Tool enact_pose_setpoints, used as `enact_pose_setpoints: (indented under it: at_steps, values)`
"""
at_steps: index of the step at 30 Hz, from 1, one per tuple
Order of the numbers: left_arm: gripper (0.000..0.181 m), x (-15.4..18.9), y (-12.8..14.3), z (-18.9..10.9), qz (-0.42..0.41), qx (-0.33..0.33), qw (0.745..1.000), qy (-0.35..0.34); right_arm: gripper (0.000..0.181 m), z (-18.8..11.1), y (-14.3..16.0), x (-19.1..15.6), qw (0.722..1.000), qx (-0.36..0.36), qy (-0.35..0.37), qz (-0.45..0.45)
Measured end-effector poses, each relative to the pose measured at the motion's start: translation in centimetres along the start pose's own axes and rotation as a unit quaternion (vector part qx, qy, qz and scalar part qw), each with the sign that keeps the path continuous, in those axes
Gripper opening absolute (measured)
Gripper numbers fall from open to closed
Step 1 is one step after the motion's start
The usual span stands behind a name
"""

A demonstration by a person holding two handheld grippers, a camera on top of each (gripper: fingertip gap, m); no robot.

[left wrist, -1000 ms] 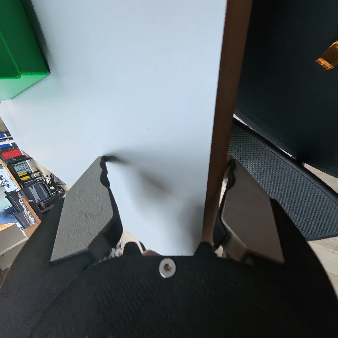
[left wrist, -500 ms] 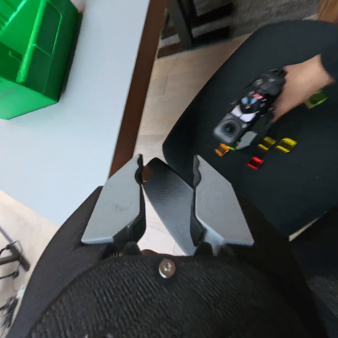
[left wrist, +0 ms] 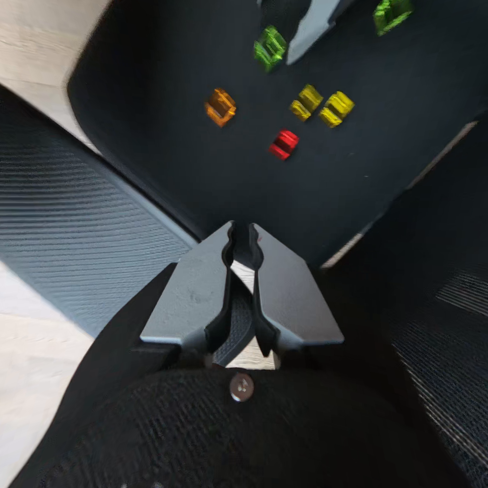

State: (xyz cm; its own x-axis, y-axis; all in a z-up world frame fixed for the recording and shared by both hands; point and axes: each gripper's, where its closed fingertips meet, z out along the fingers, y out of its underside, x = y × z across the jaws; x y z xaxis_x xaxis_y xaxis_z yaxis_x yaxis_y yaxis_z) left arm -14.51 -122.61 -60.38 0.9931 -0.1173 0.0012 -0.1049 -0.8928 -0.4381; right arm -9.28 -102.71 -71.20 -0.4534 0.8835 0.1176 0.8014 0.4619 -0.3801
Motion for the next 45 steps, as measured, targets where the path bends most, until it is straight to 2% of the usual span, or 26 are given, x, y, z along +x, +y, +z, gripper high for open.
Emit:
enact_pose_setpoints:
  at_steps: [1,2,4,6,8,12,14,17,24,30,31,32,33,36,41,45]
  values:
    - [0.005,0.6,0.3,0.4,-0.006,0.001,1.000,0.020,0.052,-0.8,-0.2,-0.4,1.000,0.017,-0.003,0.011]
    - [0.000,0.3,0.0,0.3,-0.002,0.021,1.000,0.011,0.048,-1.4,-0.3,-0.9,0.999,0.030,-0.005,0.014]
    - [0.000,0.4,-0.1,0.1,0.001,0.032,0.999,0.024,0.037,-1.8,-0.2,-2.5,0.999,0.035,-0.018,-0.003]
    - [0.000,0.5,-0.2,0.0,-0.005,0.046,0.998,0.041,0.038,-1.2,-0.3,-4.5,0.998,0.025,-0.044,-0.029]
    - [0.000,0.6,-0.4,-0.2,-0.015,0.063,0.996,0.059,0.051,-0.1,-0.4,-6.3,0.996,0.013,-0.068,-0.059]
    - [0.000,0.6,-0.5,-0.4,-0.034,0.071,0.994,0.074,0.036,1.7,0.6,-7.6,0.992,-0.030,-0.079,-0.093]
    - [0.000,0.5,-0.5,-0.4,-0.036,0.070,0.994,0.070,0.026,1.7,0.3,-7.7,0.992,-0.019,-0.077,-0.094]
    - [0.000,0.4,-0.6,-0.4,-0.046,0.075,0.994,0.065,0.025,1.2,0.3,-7.1,0.994,-0.021,-0.066,-0.081]
    - [0.000,0.5,-0.6,-0.4,-0.055,0.075,0.993,0.066,0.025,-2.6,-2.2,-2.0,0.998,0.049,-0.001,-0.036]
    - [0.000,0.6,-0.7,-0.6,-0.063,0.086,0.992,0.070,0.025,0.1,-0.6,-0.8,0.994,-0.016,-0.015,-0.105]
    - [0.000,0.6,-0.7,-0.6,-0.063,0.085,0.992,0.070,0.027,0.4,-0.5,-0.6,0.993,-0.022,-0.009,-0.120]
    - [0.000,0.6,-0.7,-0.6,-0.062,0.084,0.992,0.070,0.039,0.8,-0.2,-0.3,0.991,-0.034,-0.006,-0.127]
    - [0.000,0.6,-0.7,-0.5,-0.061,0.083,0.992,0.070,0.042,1.1,0.0,-0.3,0.991,-0.043,-0.009,-0.129]
    - [0.000,0.6,-0.7,-0.6,-0.063,0.086,0.992,0.070,0.026,1.5,-0.5,-0.7,0.988,-0.038,-0.026,-0.149]
    - [0.000,0.5,-0.7,-0.6,-0.069,0.085,0.991,0.072,0.026,1.4,-0.2,-1.4,0.986,-0.051,-0.059,-0.150]
    - [0.000,0.5,-0.7,-0.6,-0.071,0.087,0.991,0.069,0.026,0.9,1.0,-4.1,0.982,-0.051,-0.083,-0.161]
